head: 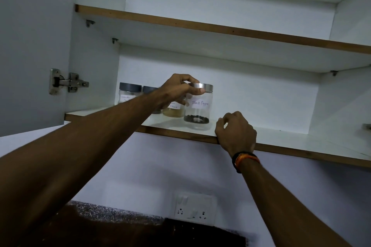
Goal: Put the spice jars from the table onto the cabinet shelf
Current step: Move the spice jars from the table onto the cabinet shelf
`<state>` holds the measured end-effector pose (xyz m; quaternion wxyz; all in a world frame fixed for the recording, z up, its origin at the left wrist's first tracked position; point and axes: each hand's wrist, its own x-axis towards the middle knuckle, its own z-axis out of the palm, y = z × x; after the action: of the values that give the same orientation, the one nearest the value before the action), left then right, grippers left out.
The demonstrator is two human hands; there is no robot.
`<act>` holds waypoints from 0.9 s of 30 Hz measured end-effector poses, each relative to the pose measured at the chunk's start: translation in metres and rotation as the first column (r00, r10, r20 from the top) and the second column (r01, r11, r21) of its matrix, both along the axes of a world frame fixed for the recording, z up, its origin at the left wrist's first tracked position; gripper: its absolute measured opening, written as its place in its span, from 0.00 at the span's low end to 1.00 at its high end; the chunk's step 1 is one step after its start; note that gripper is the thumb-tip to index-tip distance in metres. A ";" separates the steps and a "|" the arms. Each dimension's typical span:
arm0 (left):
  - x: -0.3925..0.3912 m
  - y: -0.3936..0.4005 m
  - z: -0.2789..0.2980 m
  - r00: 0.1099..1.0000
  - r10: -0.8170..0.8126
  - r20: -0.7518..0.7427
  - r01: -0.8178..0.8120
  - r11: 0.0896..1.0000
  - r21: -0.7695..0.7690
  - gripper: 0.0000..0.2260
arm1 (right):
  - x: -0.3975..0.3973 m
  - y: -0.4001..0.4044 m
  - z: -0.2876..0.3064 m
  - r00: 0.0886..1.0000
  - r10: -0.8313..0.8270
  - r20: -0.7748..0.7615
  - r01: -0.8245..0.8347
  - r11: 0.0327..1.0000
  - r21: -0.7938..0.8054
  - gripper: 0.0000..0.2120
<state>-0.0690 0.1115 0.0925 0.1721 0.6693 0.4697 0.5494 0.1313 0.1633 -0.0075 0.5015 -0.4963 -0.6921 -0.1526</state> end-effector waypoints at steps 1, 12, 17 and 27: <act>0.000 0.006 -0.002 1.000 0.004 -0.007 -0.004 1.000 -0.009 0.17 | -0.001 0.001 -0.001 1.000 -0.026 -0.005 0.026 0.999 0.019 0.14; -0.012 0.049 -0.009 0.999 0.008 -0.044 -0.011 0.998 -0.068 0.17 | -0.004 -0.001 -0.005 0.997 -0.054 -0.048 0.060 0.990 0.127 0.16; -0.014 0.069 -0.013 0.997 0.009 -0.075 -0.014 0.998 -0.060 0.17 | -0.004 0.001 -0.008 0.997 -0.044 -0.065 0.055 0.981 0.186 0.14; -0.025 0.099 0.006 0.718 0.330 -0.613 -0.217 0.943 0.254 0.21 | -0.005 0.002 -0.010 0.994 -0.008 -0.107 0.037 0.961 0.274 0.13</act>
<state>-0.0940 0.2104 0.0983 -0.1395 0.7520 0.5471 0.3402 0.1265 0.1652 -0.0178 0.5993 -0.4369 -0.6312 -0.2270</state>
